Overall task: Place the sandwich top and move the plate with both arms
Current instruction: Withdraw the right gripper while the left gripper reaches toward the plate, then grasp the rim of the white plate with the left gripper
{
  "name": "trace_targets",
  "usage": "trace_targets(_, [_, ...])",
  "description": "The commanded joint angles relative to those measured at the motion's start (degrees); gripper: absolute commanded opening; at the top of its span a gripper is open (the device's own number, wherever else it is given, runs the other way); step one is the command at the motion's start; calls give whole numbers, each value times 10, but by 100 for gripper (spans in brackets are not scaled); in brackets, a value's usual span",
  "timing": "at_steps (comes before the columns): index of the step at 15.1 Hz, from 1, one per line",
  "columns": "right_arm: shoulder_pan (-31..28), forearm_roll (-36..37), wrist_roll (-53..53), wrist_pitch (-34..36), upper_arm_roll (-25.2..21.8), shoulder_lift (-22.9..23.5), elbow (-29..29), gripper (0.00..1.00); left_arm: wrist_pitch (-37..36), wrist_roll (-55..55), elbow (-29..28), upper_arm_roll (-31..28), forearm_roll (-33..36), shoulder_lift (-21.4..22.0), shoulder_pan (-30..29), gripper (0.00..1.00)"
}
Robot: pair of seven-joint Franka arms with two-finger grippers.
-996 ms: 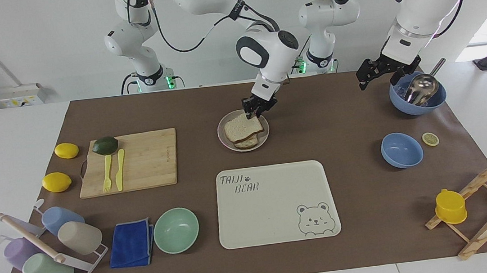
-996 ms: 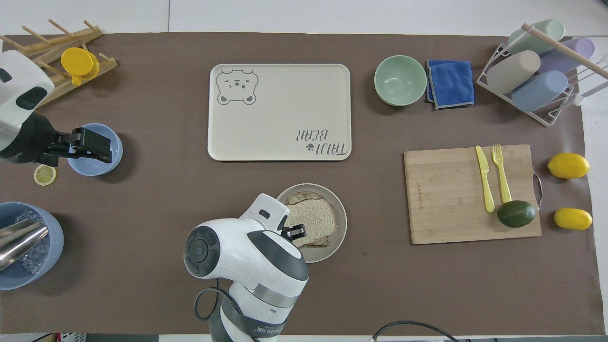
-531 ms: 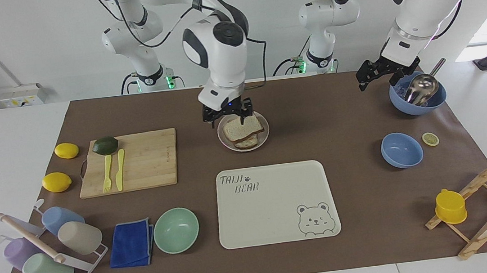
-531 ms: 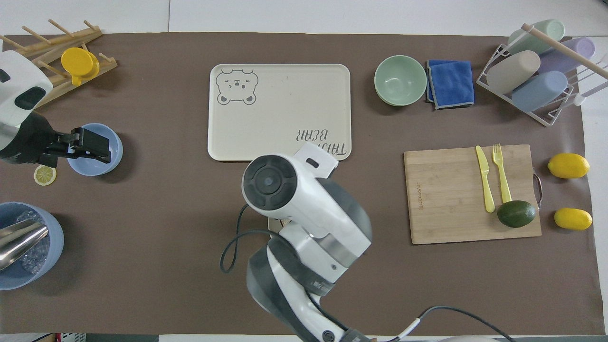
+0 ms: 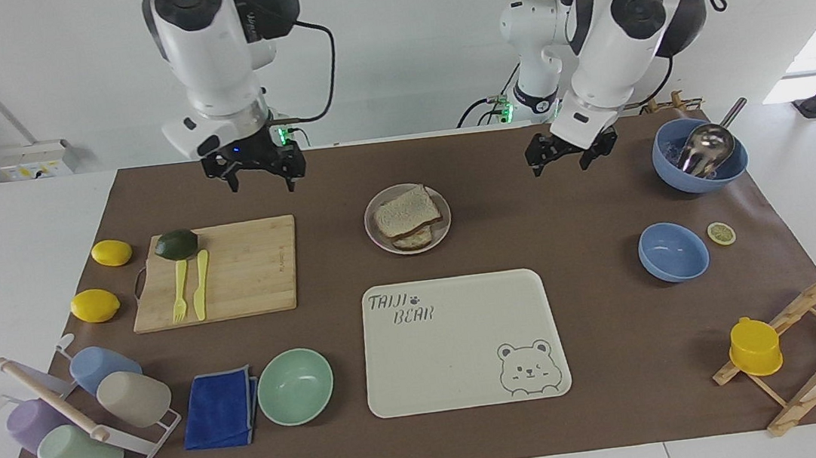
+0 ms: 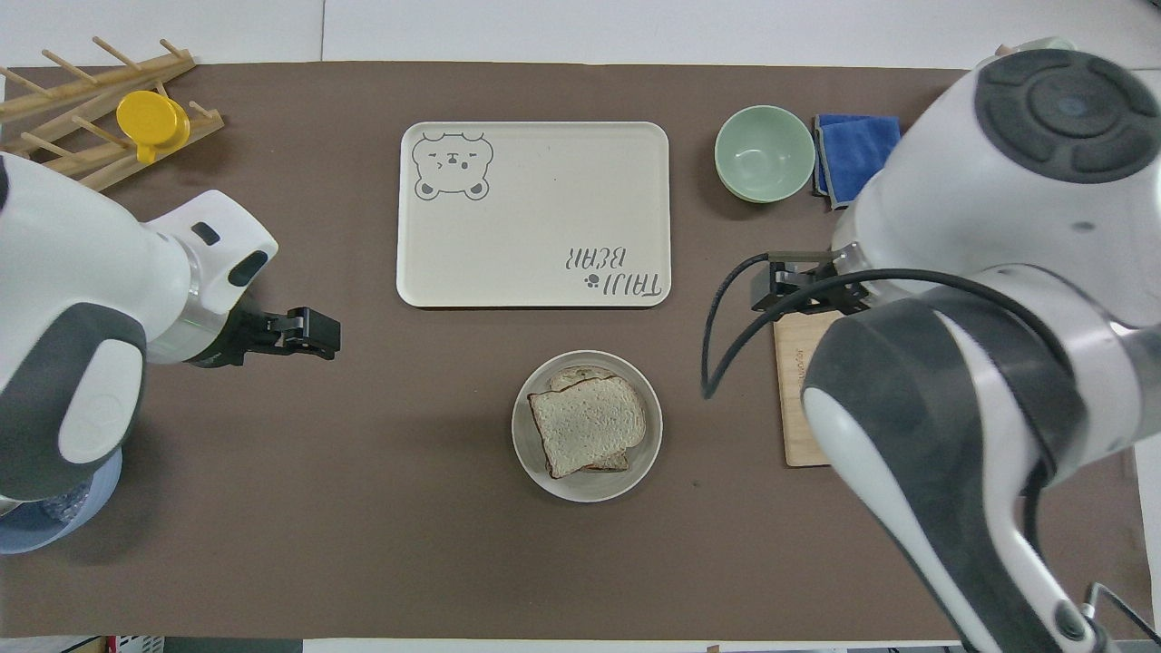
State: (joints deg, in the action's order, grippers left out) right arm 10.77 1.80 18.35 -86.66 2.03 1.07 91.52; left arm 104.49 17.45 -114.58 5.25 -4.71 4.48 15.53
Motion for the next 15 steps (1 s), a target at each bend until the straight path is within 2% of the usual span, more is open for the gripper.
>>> trace_targets(1, [-40,-18,-39,9,-1,-40,41,100,77,25,-73,-8,-17,14,45,100])
trace_targets(2, [-41,-18,-42,8,-7,-50,62,100,108,33,-95,-8,-28,11,57,100])
trace_targets(5, [-46,-24,-59,-3,-31,-53,66,100,185,36,-143,-8,-58,4,86,100])
trace_targets(7, [-48,-22,-120,-29,-34,-47,64,100,212,35,-151,-8,-87,-19,100,100])
trace_targets(9, [-79,-20,-179,-16,-34,-40,57,100,243,31,-167,-7,-92,-27,112,100])
trace_targets(12, [-84,-19,-184,1,-51,-39,41,100,264,-6,-180,-7,-132,-37,122,100])
trace_targets(15, [-100,-19,-186,5,-40,-34,27,100,278,-23,-180,-7,-144,-57,138,100])
